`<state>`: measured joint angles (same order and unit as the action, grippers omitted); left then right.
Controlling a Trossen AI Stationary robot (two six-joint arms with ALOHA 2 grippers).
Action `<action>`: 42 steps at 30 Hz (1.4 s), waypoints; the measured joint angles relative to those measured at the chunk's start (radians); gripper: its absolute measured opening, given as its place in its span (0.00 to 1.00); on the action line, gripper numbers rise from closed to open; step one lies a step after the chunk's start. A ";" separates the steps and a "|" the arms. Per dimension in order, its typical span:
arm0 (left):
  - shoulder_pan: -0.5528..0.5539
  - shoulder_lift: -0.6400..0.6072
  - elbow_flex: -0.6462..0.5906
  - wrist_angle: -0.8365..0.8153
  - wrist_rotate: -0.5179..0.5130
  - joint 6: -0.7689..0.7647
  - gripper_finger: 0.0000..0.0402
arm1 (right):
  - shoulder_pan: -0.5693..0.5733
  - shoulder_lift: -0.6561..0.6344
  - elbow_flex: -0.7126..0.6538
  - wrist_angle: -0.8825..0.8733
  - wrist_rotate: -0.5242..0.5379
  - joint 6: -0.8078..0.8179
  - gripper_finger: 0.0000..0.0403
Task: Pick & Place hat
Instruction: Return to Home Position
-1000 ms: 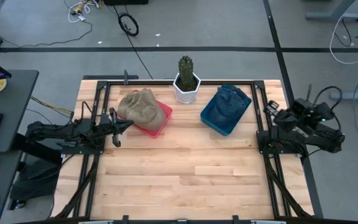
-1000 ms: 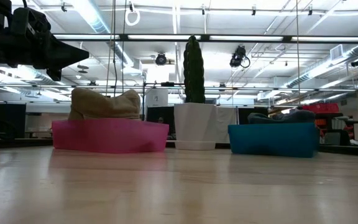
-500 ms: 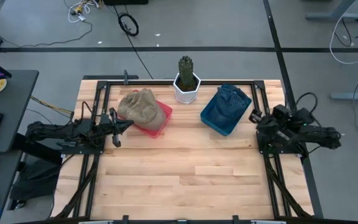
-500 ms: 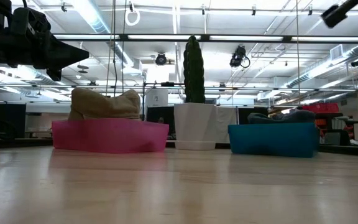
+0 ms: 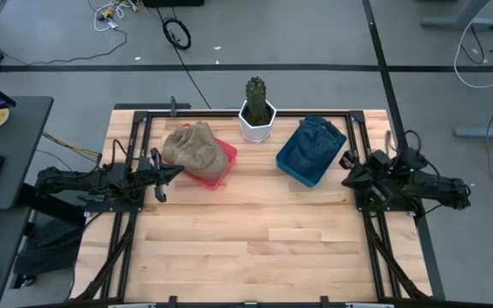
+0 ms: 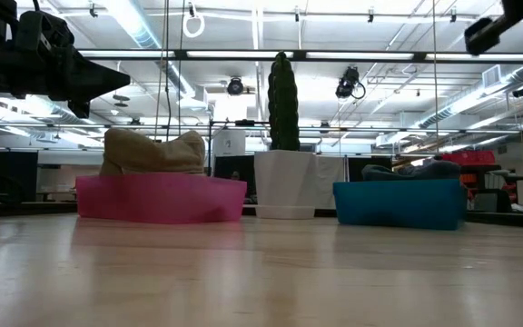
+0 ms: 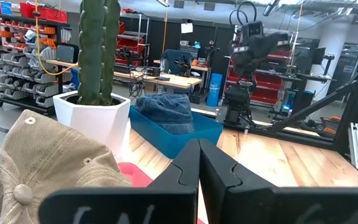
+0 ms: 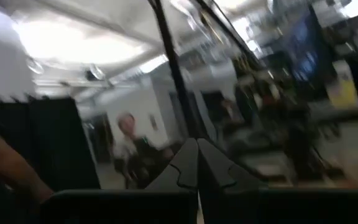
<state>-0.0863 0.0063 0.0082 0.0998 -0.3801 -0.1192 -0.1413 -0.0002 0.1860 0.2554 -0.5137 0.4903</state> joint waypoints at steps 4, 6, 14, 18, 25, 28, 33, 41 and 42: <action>0.000 0.000 0.000 0.000 0.000 0.000 0.01 | -0.009 0.000 0.000 -0.106 0.026 -0.047 0.00; 0.000 0.000 0.000 0.000 0.000 0.000 0.01 | -0.009 0.000 -0.006 -0.093 0.069 -0.065 0.01; 0.000 0.000 0.000 0.000 0.000 0.000 0.01 | -0.009 0.000 -0.139 0.069 0.157 -0.020 0.03; 0.000 0.000 0.000 0.000 0.000 0.000 0.01 | -0.008 0.000 -0.169 0.124 0.155 -0.003 0.01; 0.000 0.000 0.000 0.000 0.000 0.000 0.01 | -0.008 0.000 -0.168 -0.043 0.166 -0.125 0.01; 0.000 0.000 0.000 0.000 0.000 0.000 0.01 | -0.008 0.000 -0.169 -0.142 0.167 -0.189 0.01; 0.000 0.000 0.000 0.000 0.000 0.000 0.01 | -0.008 0.004 -0.169 -0.196 0.216 -0.249 0.01; 0.000 0.000 0.000 0.000 0.000 0.000 0.01 | -0.008 0.004 -0.169 -0.203 0.245 -0.267 0.01; 0.000 0.000 0.000 0.000 0.000 0.000 0.01 | -0.008 0.005 -0.169 -0.204 0.245 -0.267 0.01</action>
<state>-0.0864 0.0063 0.0082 0.0994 -0.3798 -0.1194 -0.1493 0.0044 0.0174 0.0518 -0.2691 0.2230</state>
